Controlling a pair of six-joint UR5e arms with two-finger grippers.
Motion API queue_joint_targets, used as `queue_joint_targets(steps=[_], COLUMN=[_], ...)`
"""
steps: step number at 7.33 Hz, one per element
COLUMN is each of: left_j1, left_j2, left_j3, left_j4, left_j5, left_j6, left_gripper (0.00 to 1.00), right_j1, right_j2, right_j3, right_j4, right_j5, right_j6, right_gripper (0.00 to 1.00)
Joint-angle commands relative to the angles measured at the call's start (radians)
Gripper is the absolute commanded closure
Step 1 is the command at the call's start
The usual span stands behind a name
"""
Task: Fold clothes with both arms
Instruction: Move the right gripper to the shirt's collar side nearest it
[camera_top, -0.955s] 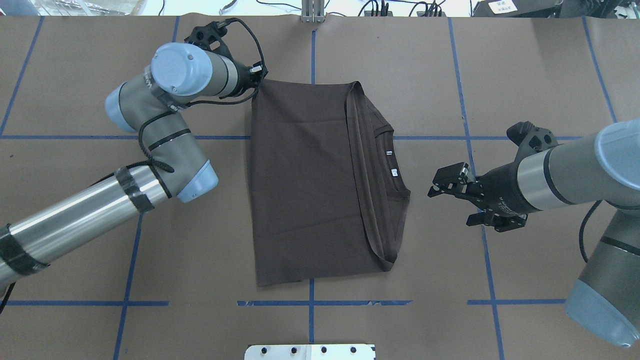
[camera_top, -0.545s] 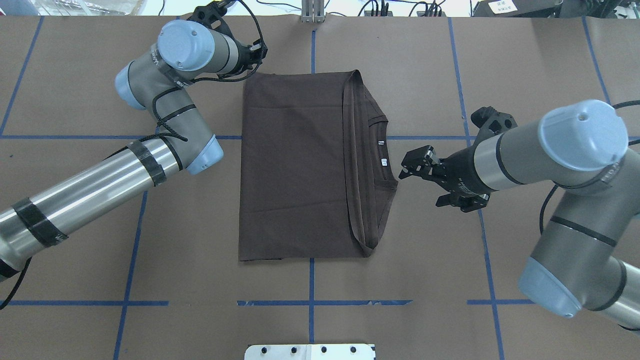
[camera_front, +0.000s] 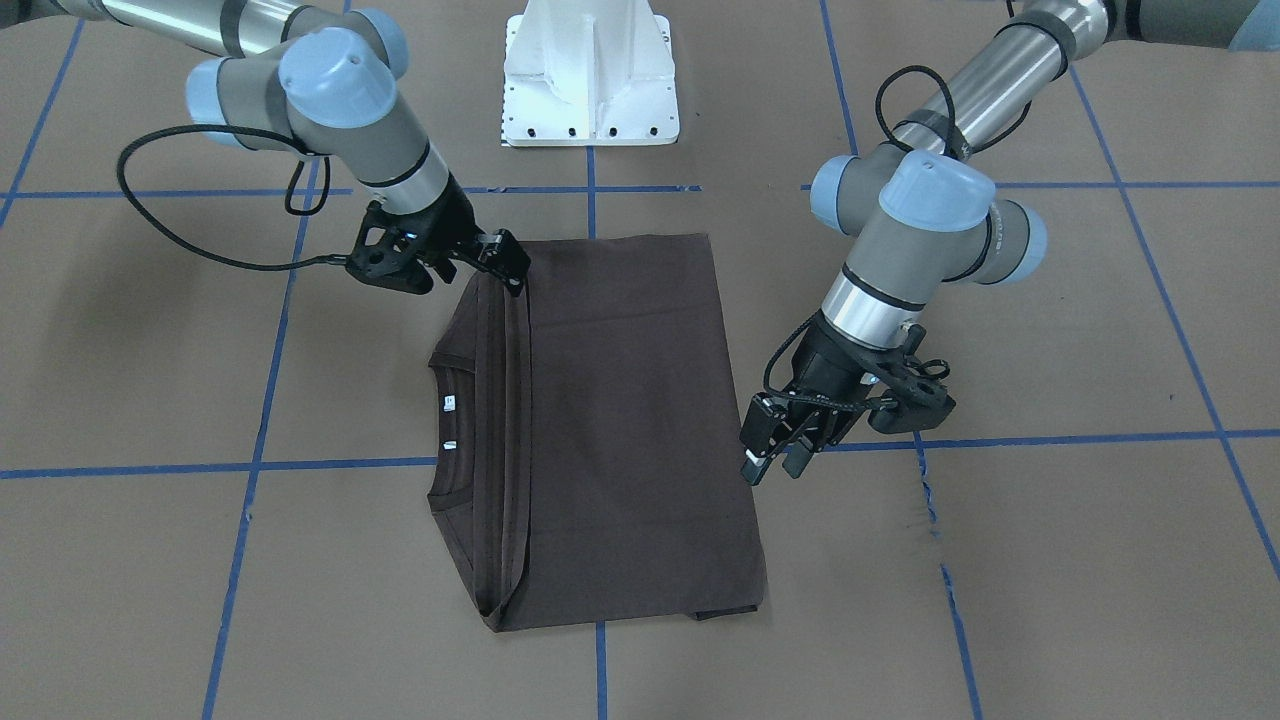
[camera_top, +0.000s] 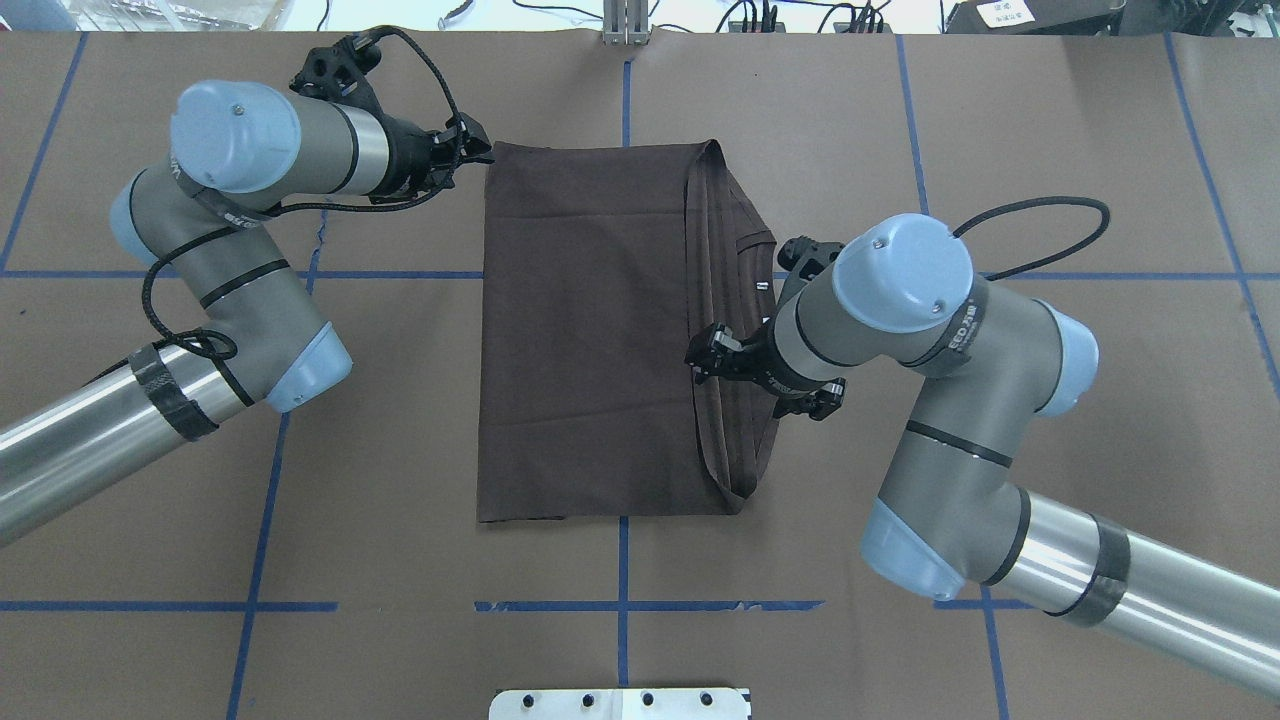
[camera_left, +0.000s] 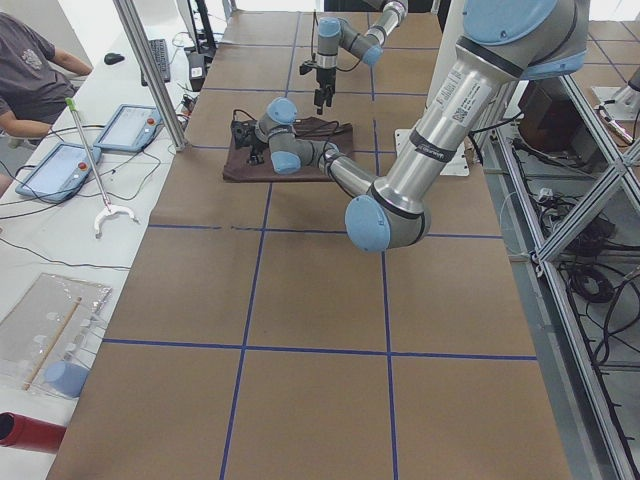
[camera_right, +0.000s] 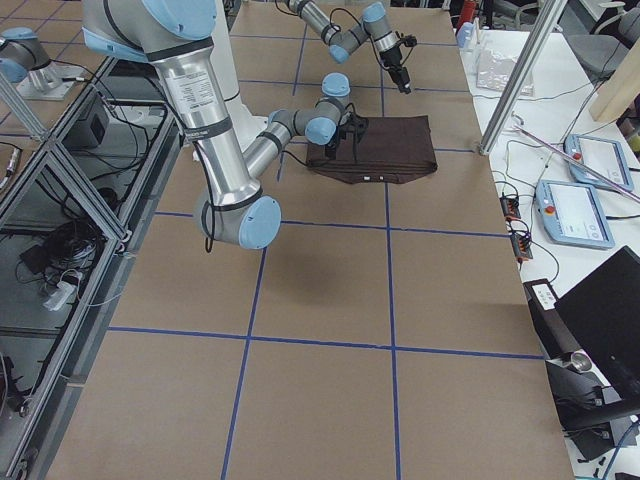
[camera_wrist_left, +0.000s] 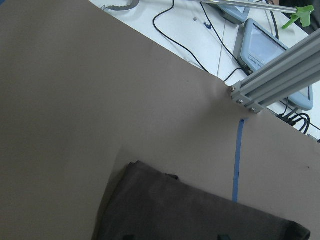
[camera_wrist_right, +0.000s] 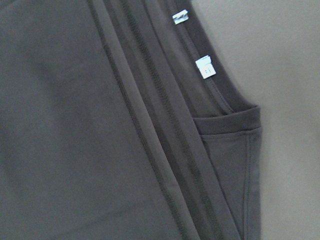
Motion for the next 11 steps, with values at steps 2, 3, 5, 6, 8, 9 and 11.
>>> queue_joint_targets(steps=[2,3,5,6,8,9,11], left_j1=[0.001,0.001,0.001,0.001,0.001,0.001,0.001], left_j2=[0.018,0.018,0.017,0.017,0.017,0.017,0.017], left_j3=[-0.019,-0.019,-0.019,-0.021,-0.021,-0.022,-0.024], left_j4=[0.000,0.000,0.000,0.000,0.000,0.000,0.000], left_j5=[-0.009,-0.009,-0.009,-0.009,-0.009,-0.011,-0.014], left_j6=[0.000,-0.002,-0.002,-0.002,-0.002,-0.002,-0.002], left_gripper=[0.36,0.36,0.36,0.36,0.36,0.36,0.36], right_j1=[-0.130,-0.138,-0.138,-0.123,-0.069,-0.067,-0.075], right_j2=[0.047,0.049,0.023,0.022,-0.062,-0.210,-0.108], right_j3=[-0.037,-0.039,-0.039,-0.030,0.046,0.162,0.144], right_j4=[-0.146,-0.188,-0.210,-0.242,-0.280,-0.270,-0.267], right_j5=[-0.098,-0.101,-0.110,-0.110,-0.106,-0.107,-0.113], right_j6=[-0.219,-0.264,-0.279,-0.301,-0.415,-0.465,-0.279], right_gripper=[0.00,0.00,0.00,0.00,0.00,0.00,0.00])
